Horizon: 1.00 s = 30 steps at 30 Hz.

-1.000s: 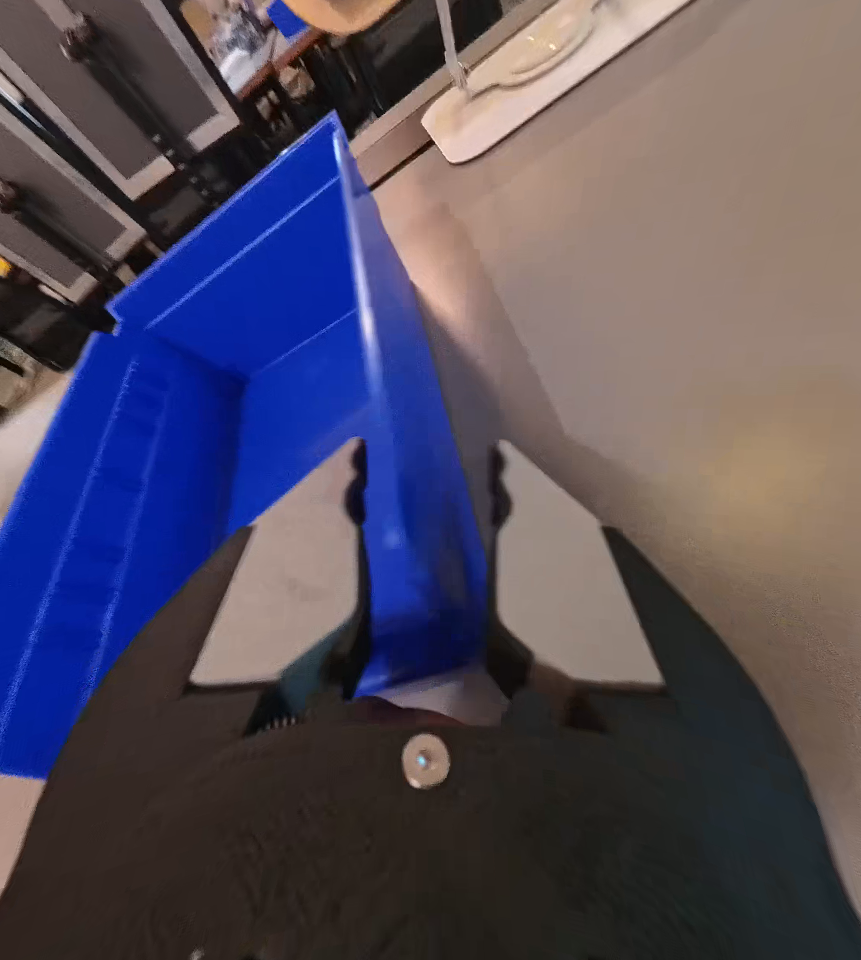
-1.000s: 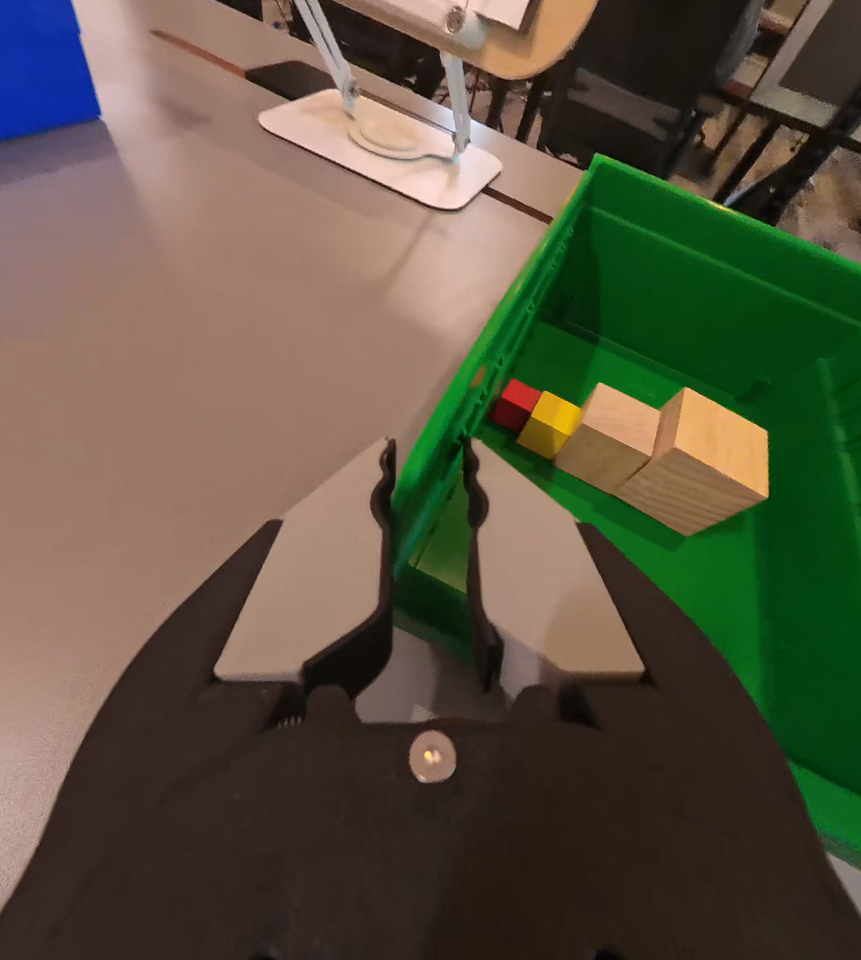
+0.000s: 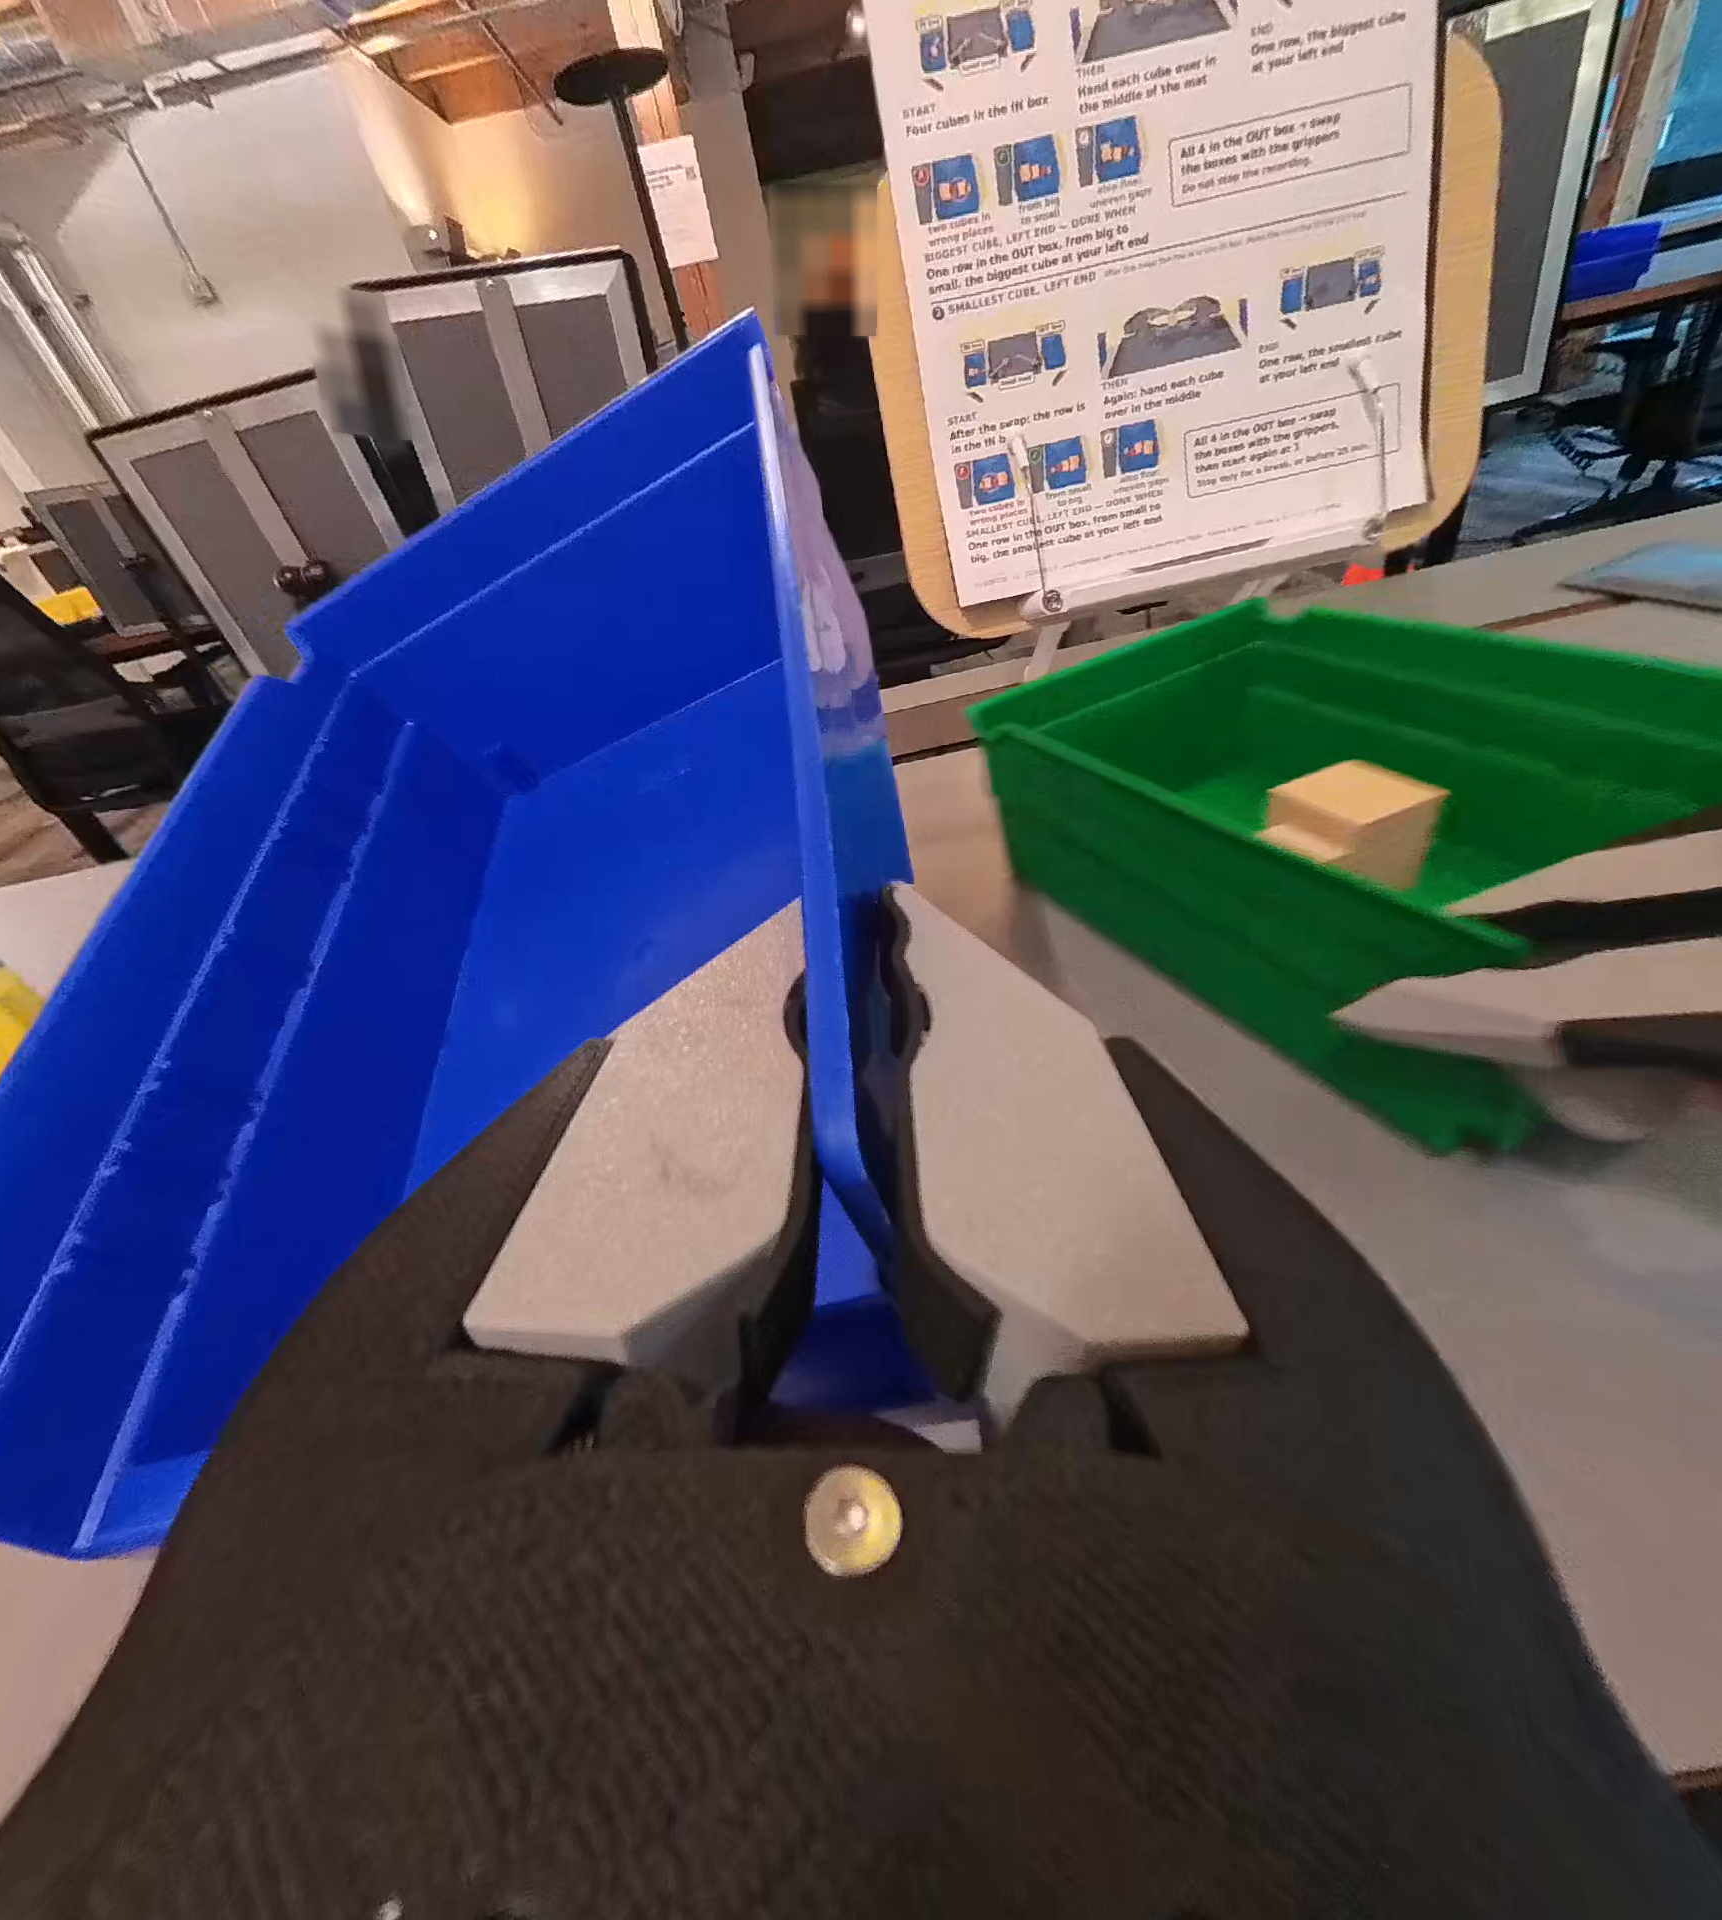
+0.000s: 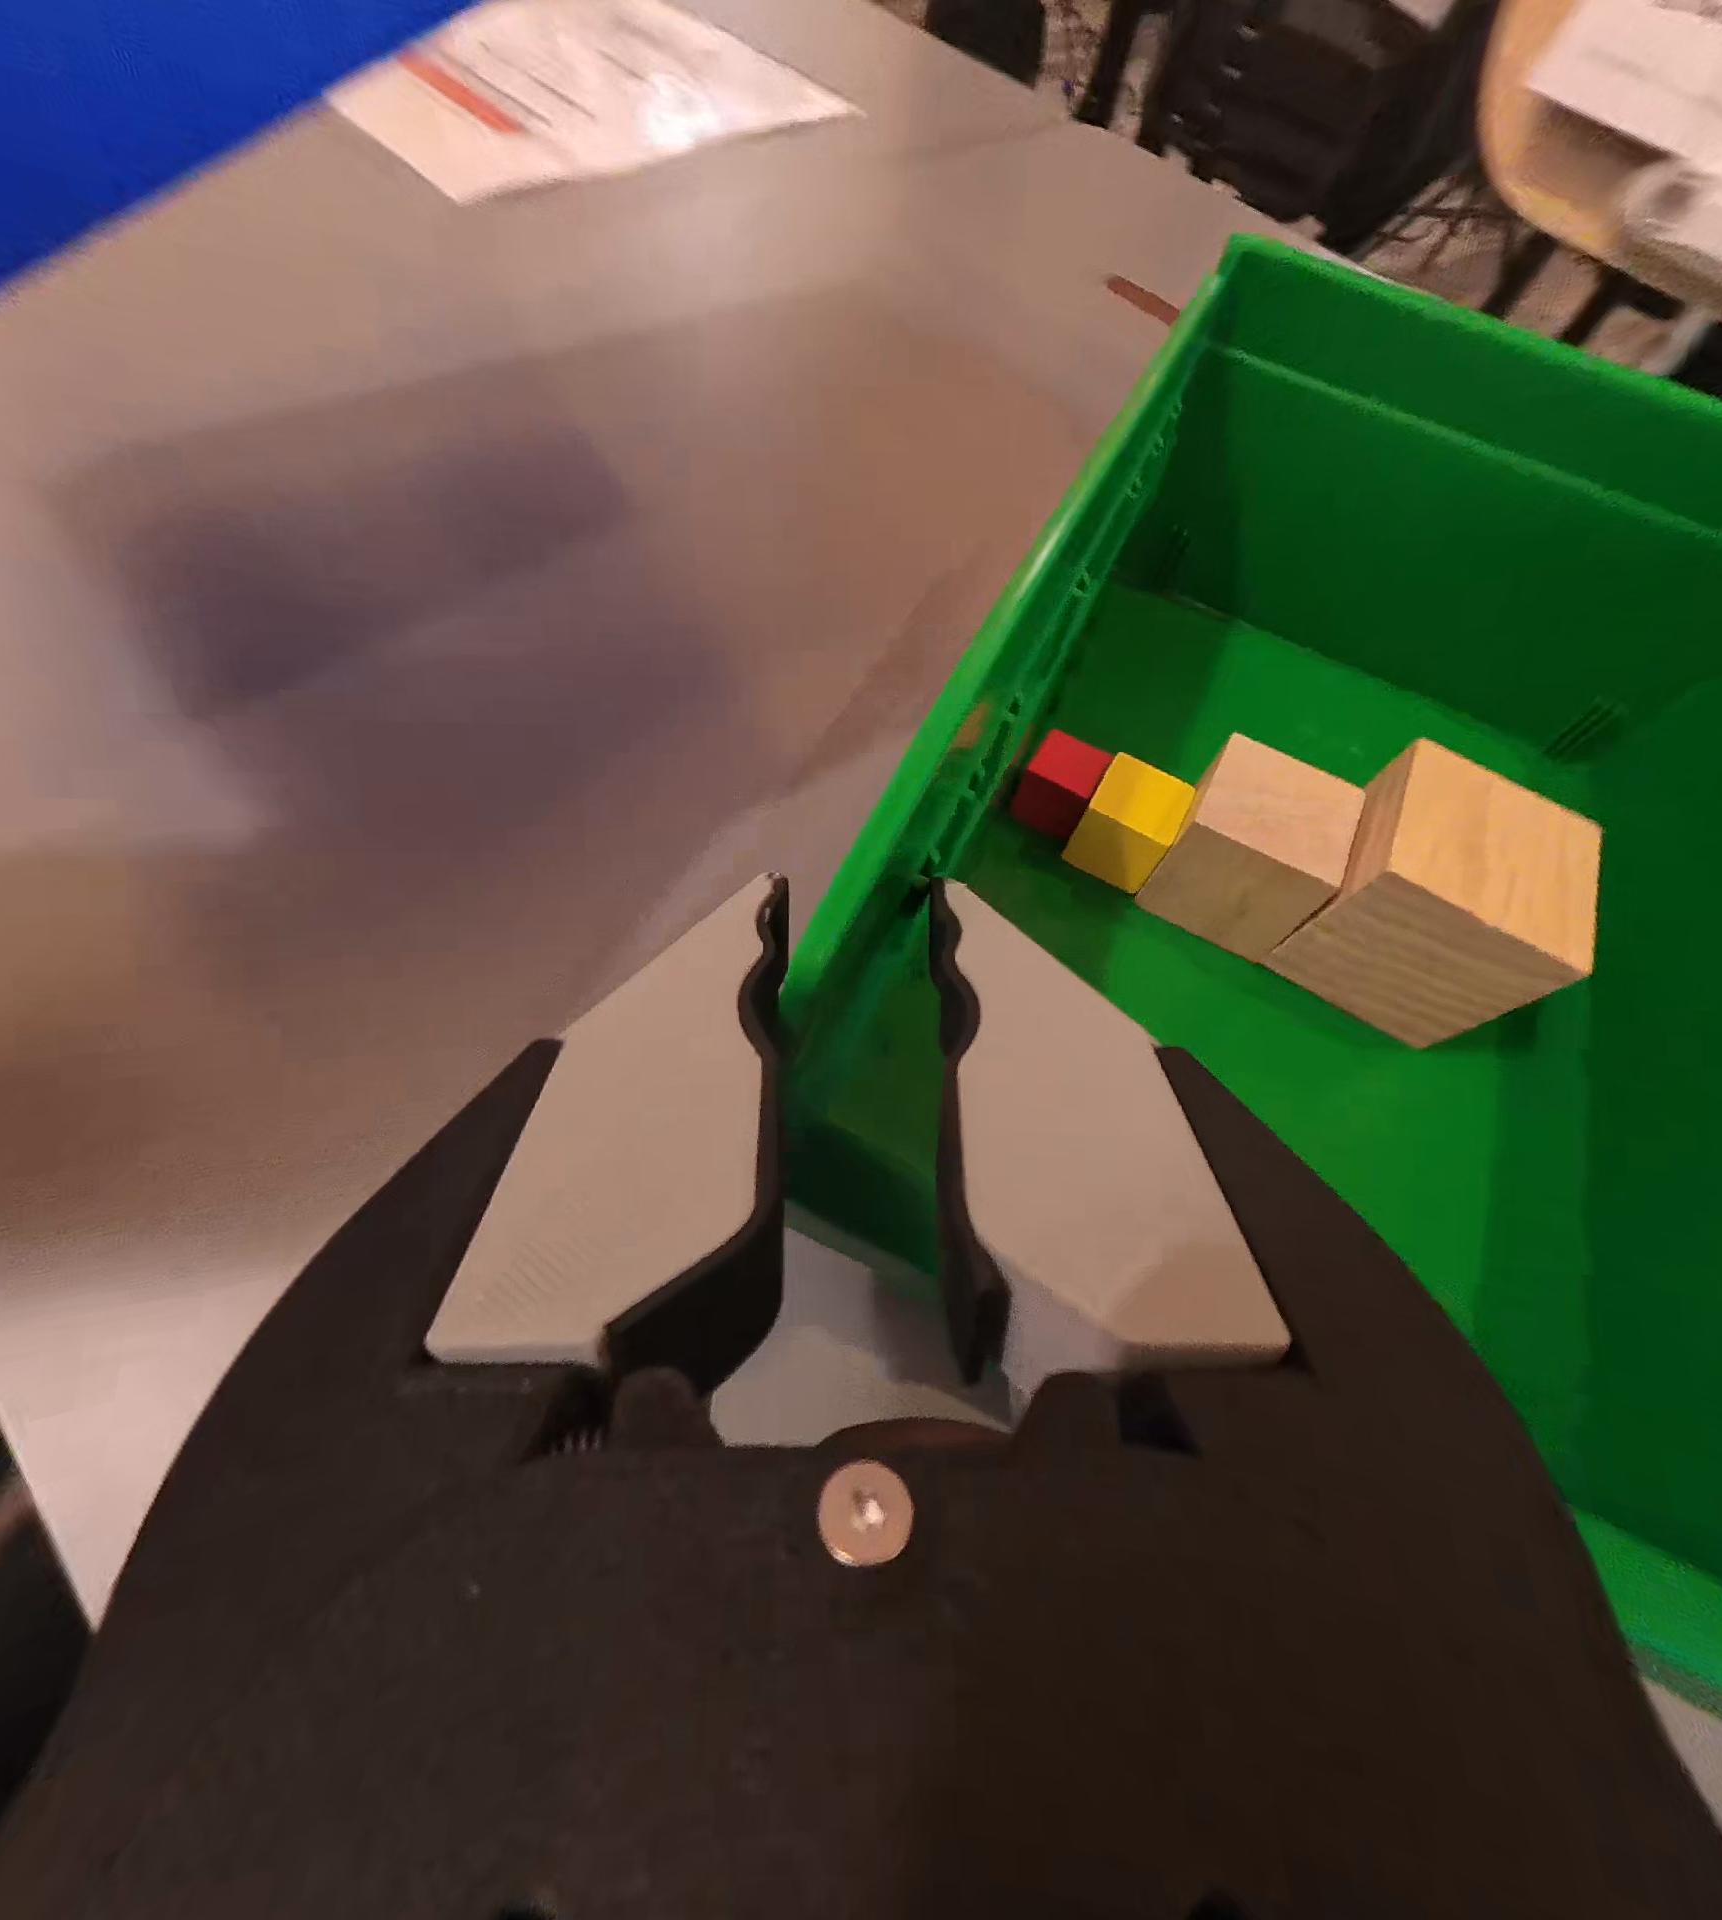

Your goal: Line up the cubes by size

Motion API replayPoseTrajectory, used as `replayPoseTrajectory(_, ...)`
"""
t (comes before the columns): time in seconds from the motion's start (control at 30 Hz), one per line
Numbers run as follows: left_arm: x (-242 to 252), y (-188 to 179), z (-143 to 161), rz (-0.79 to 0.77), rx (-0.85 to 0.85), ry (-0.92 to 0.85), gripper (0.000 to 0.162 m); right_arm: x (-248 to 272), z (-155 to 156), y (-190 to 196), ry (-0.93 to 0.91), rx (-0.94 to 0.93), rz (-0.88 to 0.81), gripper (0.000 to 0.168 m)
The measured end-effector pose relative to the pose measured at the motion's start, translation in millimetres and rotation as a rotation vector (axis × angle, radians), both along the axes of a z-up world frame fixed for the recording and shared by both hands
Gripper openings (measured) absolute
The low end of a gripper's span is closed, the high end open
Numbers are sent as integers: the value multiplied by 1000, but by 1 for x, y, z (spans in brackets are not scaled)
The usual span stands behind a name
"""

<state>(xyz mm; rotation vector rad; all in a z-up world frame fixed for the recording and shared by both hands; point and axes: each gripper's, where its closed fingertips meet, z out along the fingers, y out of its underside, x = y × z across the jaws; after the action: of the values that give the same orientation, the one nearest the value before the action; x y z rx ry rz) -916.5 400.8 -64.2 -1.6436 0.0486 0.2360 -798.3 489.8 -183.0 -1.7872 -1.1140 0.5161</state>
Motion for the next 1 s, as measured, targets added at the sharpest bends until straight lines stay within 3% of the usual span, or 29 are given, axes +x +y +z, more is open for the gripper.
replayPoseTrajectory(0.13, -17, -9, 5, 35, 19, -14, 3, -77, 3, -24, 81, -32, 54, 31)
replayPoseTrajectory(0.27, -44, -24, 8, 121, 14, 18, 3, -110, 28, -65, 133, 20, 214, 30)
replayPoseTrajectory(0.37, -61, -35, 10, 168, 21, 23, 3, -86, 59, -66, 165, 106, 243, 20)
replayPoseTrajectory(0.43, -68, -40, 12, 181, 26, 28, 3, -46, 79, -32, 192, 157, 148, 4)
replayPoseTrajectory(0.5, -71, -44, 11, 185, 26, 46, 3, 4, 86, 17, 197, 140, 32, 0)
replayPoseTrajectory(0.6, -72, -42, 11, 183, 9, 26, 3, 76, 73, 85, 155, 71, -93, 0)
replayPoseTrajectory(0.7, -66, -38, 21, 140, 54, -27, 3, 92, 41, 108, 105, -25, 20, 0)
replayPoseTrajectory(0.8, -53, -33, 26, 85, 73, -34, 3, 62, 2, 105, 65, -221, 201, 0)
replayPoseTrajectory(1.0, -35, -35, 19, 37, 49, -43, 3, -17, -23, 111, 40, -228, 360, 0)
